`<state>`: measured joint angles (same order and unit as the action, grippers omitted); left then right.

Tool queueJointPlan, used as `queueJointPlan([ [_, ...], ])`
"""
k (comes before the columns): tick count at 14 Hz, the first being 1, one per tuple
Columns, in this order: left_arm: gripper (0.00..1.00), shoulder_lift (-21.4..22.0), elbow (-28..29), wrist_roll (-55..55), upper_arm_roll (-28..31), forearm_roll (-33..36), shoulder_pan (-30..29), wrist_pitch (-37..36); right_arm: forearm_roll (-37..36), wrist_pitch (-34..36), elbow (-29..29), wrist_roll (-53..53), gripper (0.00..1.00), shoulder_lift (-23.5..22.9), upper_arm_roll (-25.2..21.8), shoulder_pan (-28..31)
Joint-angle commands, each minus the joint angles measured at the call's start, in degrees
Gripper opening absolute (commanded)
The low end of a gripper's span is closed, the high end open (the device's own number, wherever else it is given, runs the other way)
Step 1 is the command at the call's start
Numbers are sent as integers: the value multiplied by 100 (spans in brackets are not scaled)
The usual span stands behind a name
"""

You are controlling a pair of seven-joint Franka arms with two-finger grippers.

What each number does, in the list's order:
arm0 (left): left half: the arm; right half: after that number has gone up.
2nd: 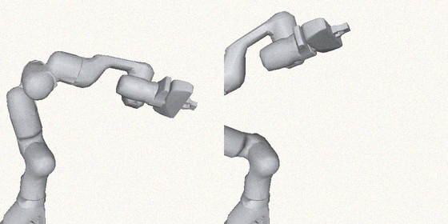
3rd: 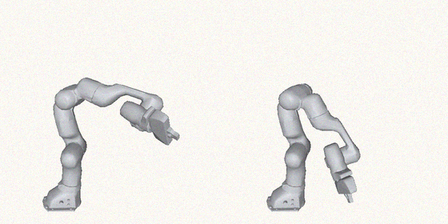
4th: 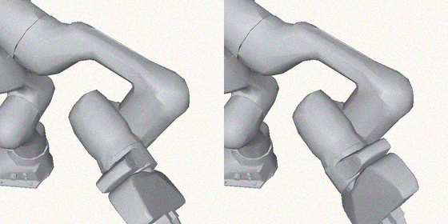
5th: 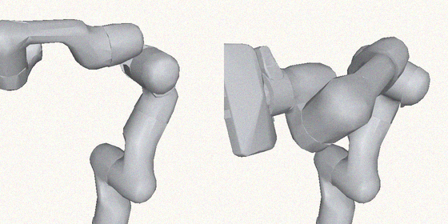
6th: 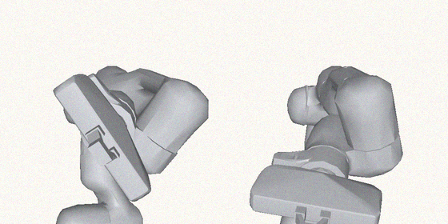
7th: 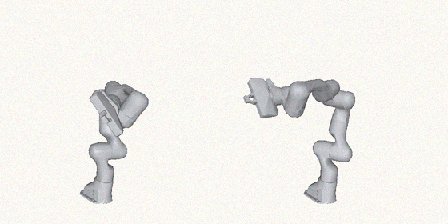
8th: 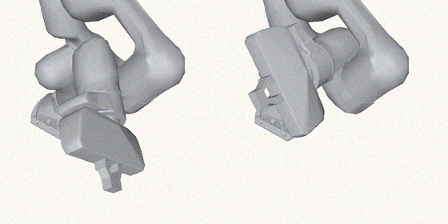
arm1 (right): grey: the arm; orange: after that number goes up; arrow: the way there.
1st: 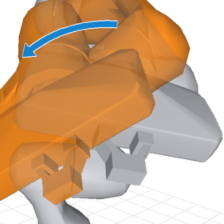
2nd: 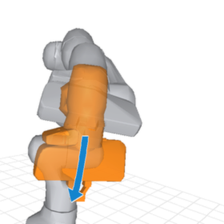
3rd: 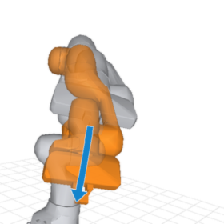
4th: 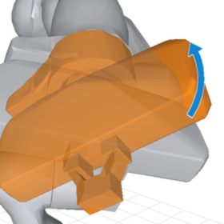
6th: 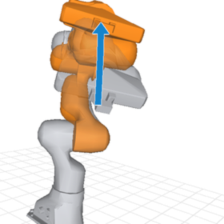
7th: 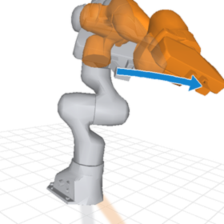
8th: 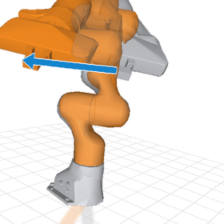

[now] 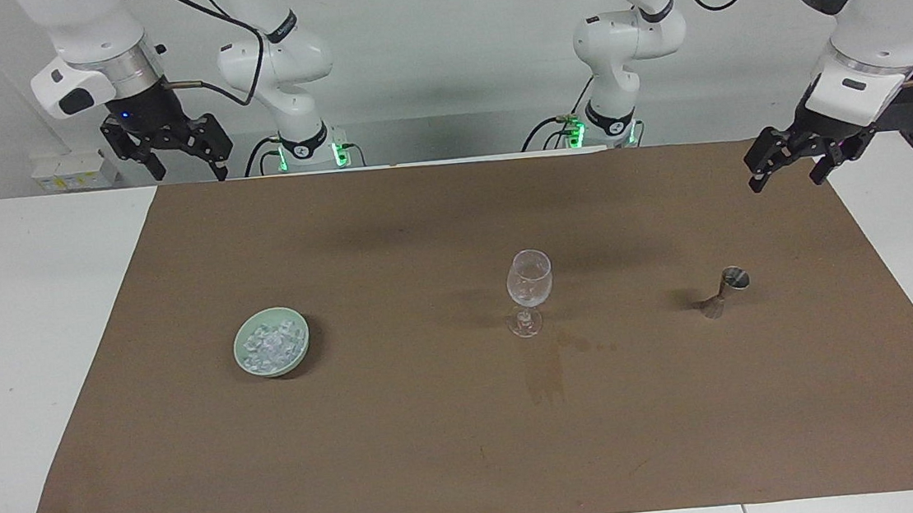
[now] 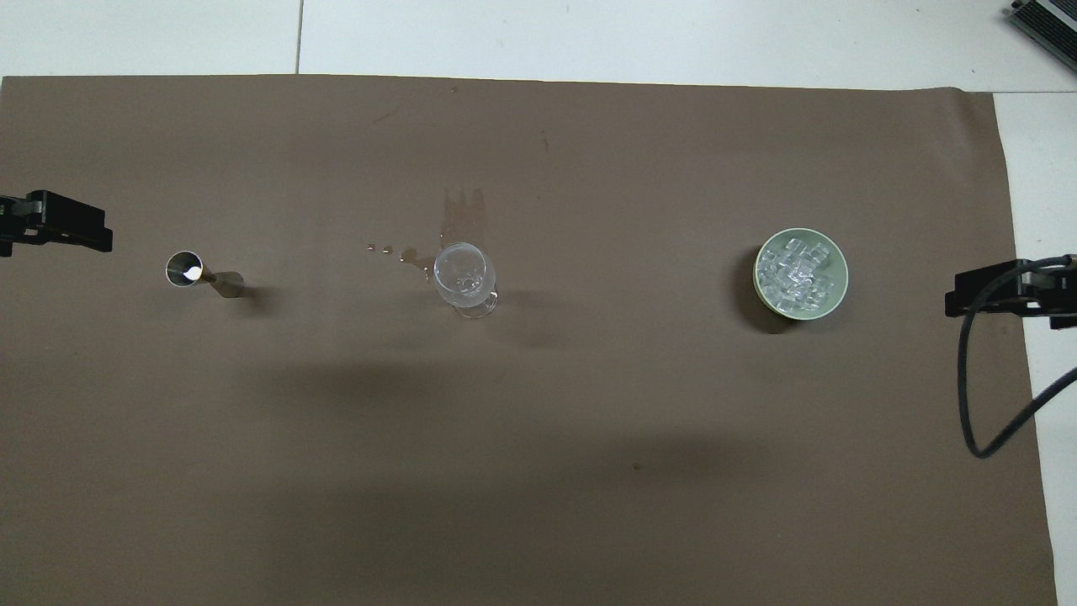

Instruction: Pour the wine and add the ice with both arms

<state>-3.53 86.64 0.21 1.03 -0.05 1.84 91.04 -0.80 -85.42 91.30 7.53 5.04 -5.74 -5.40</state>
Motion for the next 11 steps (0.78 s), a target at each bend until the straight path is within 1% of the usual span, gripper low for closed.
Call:
queueJointPlan([
  [1,100,10,10,-65,3,-74,-34,-236,-25,-80,89,-68,100,85,3,30],
  [7,100,-16,19,-240,11,-92,-78,-78,-25,-80,89,-68,100,94,3,30],
  [9,100,-69,2,-590,38,-100,-130,-69,-25,-80,89,-68,100,85,3,30],
  [11,100,-78,-16,-1519,38,-432,-376,-43,-25,-80,89,-68,100,94,3,30],
])
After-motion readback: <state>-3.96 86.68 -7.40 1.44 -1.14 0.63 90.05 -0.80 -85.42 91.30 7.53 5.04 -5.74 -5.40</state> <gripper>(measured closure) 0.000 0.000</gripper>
